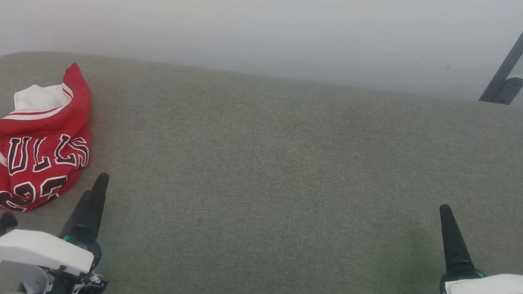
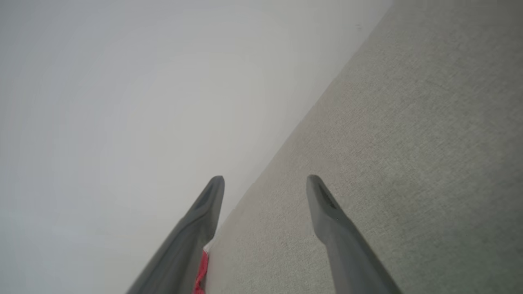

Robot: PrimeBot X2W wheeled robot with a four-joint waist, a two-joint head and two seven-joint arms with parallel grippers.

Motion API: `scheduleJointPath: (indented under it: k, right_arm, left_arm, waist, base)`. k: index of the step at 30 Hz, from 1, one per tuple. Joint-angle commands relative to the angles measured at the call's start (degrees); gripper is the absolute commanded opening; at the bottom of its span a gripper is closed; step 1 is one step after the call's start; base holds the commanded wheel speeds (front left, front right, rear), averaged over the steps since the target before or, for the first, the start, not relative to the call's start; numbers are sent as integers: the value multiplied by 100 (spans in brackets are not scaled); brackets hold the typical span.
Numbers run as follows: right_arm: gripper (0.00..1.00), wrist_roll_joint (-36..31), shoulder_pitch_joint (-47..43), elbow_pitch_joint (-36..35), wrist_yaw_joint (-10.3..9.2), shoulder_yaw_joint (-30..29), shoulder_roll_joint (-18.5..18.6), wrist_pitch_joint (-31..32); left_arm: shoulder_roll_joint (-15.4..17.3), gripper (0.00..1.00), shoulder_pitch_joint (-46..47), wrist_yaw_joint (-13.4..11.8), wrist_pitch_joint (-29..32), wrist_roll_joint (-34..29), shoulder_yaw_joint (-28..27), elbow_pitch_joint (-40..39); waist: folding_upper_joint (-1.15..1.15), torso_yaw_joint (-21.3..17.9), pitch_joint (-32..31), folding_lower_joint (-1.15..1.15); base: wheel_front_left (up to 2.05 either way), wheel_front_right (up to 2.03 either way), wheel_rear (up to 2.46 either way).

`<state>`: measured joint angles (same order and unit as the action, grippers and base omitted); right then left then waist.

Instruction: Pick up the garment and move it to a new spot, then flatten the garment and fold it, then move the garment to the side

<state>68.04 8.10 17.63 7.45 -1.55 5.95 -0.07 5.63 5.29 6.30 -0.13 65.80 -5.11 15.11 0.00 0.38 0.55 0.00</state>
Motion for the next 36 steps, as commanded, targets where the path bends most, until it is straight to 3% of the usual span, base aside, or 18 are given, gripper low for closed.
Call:
scheduleJointPath:
  k: [1, 17, 36]
  right_arm:
    - [100, -401, 205, -86, 2, 46, 78, -81]
    - [100, -2591, 420, -49, 3, 101, 105, -417]
    - [100, -4084, 671, 178, 3, 234, 139, -736]
  left_arm:
    - [81, 100, 215, -46, -76, -391, 33, -111]
    - [338, 100, 276, -327, -410, -2025, 304, -219]
    - [541, 100, 299, -391, -731, -3175, 494, -210]
  waist:
    - [0, 3, 4, 0]
    - [0, 15, 35, 0]
    - [0, 14, 22, 0]
  base:
    - [0, 0, 0]
    - [0, 0, 0]
    - [0, 0, 0]
